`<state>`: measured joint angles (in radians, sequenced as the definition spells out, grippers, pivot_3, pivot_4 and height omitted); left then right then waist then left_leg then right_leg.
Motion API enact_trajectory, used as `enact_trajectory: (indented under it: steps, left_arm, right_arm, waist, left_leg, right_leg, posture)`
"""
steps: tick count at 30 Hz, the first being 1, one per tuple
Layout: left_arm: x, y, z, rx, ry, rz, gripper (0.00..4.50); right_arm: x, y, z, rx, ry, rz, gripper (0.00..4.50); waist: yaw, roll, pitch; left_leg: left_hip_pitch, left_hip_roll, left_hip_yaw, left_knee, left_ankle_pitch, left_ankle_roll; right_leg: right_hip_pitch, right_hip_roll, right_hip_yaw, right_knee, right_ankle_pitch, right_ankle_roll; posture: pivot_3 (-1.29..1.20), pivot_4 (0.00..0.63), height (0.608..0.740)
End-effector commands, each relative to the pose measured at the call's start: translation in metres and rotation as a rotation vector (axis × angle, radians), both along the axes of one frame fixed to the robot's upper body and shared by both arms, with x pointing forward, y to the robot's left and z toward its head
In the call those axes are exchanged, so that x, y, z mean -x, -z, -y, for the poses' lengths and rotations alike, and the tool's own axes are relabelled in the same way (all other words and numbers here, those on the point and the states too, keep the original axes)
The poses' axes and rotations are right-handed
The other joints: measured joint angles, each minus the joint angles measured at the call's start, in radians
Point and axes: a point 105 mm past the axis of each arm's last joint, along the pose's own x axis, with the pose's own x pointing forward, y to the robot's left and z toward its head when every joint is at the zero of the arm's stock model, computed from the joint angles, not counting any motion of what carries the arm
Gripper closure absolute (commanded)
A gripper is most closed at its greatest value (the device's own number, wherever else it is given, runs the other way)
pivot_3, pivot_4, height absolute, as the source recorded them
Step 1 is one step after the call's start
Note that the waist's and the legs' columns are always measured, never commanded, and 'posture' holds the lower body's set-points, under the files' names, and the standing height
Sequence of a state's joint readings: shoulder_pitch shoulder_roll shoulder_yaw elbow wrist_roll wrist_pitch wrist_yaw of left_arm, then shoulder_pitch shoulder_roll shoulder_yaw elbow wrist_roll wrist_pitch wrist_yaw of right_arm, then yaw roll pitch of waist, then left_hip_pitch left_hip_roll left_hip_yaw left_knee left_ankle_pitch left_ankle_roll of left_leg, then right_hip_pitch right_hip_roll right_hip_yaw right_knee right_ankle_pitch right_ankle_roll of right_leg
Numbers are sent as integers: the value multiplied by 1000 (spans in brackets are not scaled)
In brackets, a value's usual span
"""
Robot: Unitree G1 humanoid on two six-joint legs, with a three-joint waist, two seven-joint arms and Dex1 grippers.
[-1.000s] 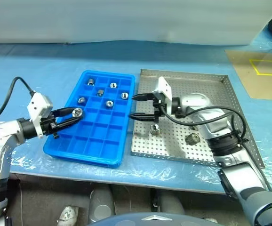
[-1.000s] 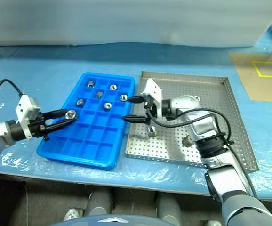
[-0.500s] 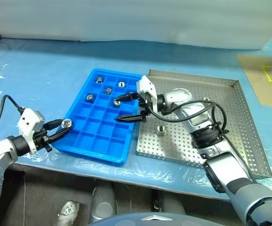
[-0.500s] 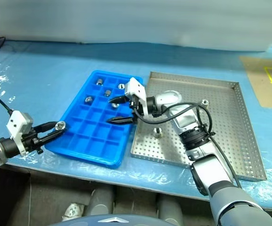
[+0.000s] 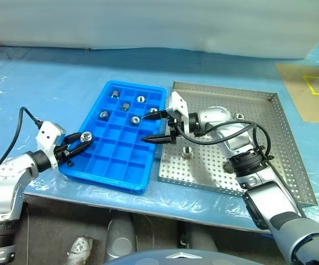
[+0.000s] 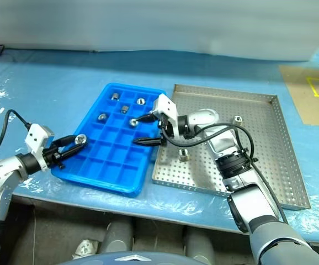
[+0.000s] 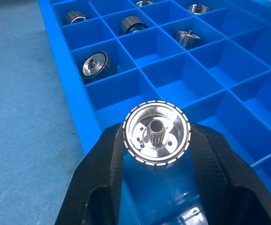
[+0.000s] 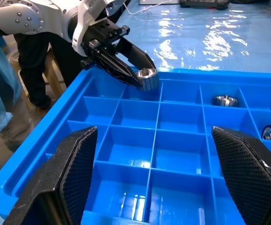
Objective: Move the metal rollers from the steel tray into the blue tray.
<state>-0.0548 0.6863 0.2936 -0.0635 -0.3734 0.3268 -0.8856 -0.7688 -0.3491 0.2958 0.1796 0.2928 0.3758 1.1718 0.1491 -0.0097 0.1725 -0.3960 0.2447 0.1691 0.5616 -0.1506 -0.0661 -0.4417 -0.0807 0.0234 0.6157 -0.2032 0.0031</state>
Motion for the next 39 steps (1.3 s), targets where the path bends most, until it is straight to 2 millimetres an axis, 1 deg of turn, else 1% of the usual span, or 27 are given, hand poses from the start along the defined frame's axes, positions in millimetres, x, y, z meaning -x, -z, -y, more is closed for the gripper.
enact_trajectory:
  steps: [1,2,6,10,11,12,14,16,17,19,21,27,30,31,33,36,39]
  left_arm:
    - [2,3,-1,-8,30,-33,2770]
    - [3,5,-2,-18,31,-38,2034]
    - [-4,3,-4,-41,15,-18,806]
    - [-8,-6,1,-42,41,18,806]
    - [-10,-10,2,-49,45,36,806]
    - [-12,-18,8,-36,65,57,806]
    - [-17,-33,26,-17,130,102,806]
    - [-21,-42,39,-4,177,130,806]
    - [-25,-48,49,12,210,148,806]
    - [-35,-61,77,44,292,182,806]
    - [-41,-67,94,54,353,196,806]
    - [-63,-80,158,56,617,212,806]
    - [-68,-77,179,48,724,189,806]
    - [-69,-75,183,40,745,187,806]
    - [-72,-67,193,32,799,148,806]
    - [-70,-53,209,15,892,84,806]
    - [-69,-40,218,7,933,37,806]
  right_arm:
    - [1,-14,2,-34,8,56,484]
    - [1,-14,2,-36,11,56,484]
    - [0,-15,2,-39,19,60,484]
    - [-1,-15,2,-41,26,61,484]
    - [-1,-15,2,-40,28,61,484]
    - [-1,-14,3,-38,31,62,484]
    - [-1,-14,5,-36,40,65,484]
    - [-2,-15,7,-37,49,67,484]
    - [-3,-16,8,-39,59,70,484]
    - [-4,-19,15,-43,88,77,484]
    - [-5,-20,20,-42,111,80,484]
    - [-11,-24,52,-43,269,105,484]
    - [-11,-27,69,-48,355,117,484]
    - [-10,-27,72,-49,374,119,484]
    - [-7,-28,87,-49,439,123,484]
    - [4,-25,110,-41,536,123,484]
    - [14,-23,124,-32,606,116,484]
  waist:
    - [0,0,0]
    - [0,0,0]
    - [0,0,0]
    - [0,0,0]
    - [-1,0,0]
    - [0,0,0]
    - [2,0,0]
    - [2,0,0]
    - [1,0,0]
    - [2,0,0]
    - [-3,0,0]
    - [-32,0,0]
    - [-53,-1,0]
    - [-59,-1,0]
    - [-78,0,0]
    - [-86,0,0]
    - [-104,0,0]
  left_leg:
    - [0,0,0,0,0,0]
    - [1,0,0,0,0,0]
    - [3,0,0,1,0,-1]
    - [4,-1,0,1,1,-1]
    - [4,-1,0,1,1,-1]
    - [4,0,0,1,1,-1]
    - [4,0,0,1,1,-2]
    - [3,-1,0,1,1,-2]
    - [3,-1,0,2,1,-2]
    - [2,-2,0,2,1,-2]
    - [1,-2,0,3,3,-5]
    - [1,-2,0,4,4,-6]
    - [1,-2,0,4,4,-6]
    - [1,-3,0,4,4,-6]
    - [1,-3,1,4,3,-5]
    - [2,-3,1,3,3,-5]
    - [2,-3,1,4,3,-4]
  right_leg:
    - [0,0,0,1,0,0]
    - [0,0,0,2,0,0]
    - [0,0,1,4,0,0]
    - [0,0,2,6,0,0]
    - [0,0,2,6,0,0]
    - [0,0,2,6,0,0]
    - [0,0,2,6,0,0]
    - [0,0,1,6,0,-1]
    - [0,0,1,6,0,-1]
    - [0,0,1,6,0,-1]
    - [0,0,1,7,0,-1]
    - [0,0,3,7,0,0]
    - [0,1,4,7,0,0]
    - [0,1,4,6,0,0]
    - [0,2,5,6,0,0]
    - [1,2,6,5,0,0]
    - [2,2,6,3,0,0]
  posture:
    - [196,150,740]
    - [194,150,740]
    - [190,150,740]
    - [184,150,740]
    - [181,150,740]
    - [174,150,740]
    - [155,150,740]
    - [140,150,740]
    - [124,150,740]
    - [94,150,740]
    - [64,150,740]
    - [-87,150,740]
    - [-156,150,740]
    - [-193,150,740]
    - [-240,150,740]
    - [-321,150,740]
    - [-383,150,740]
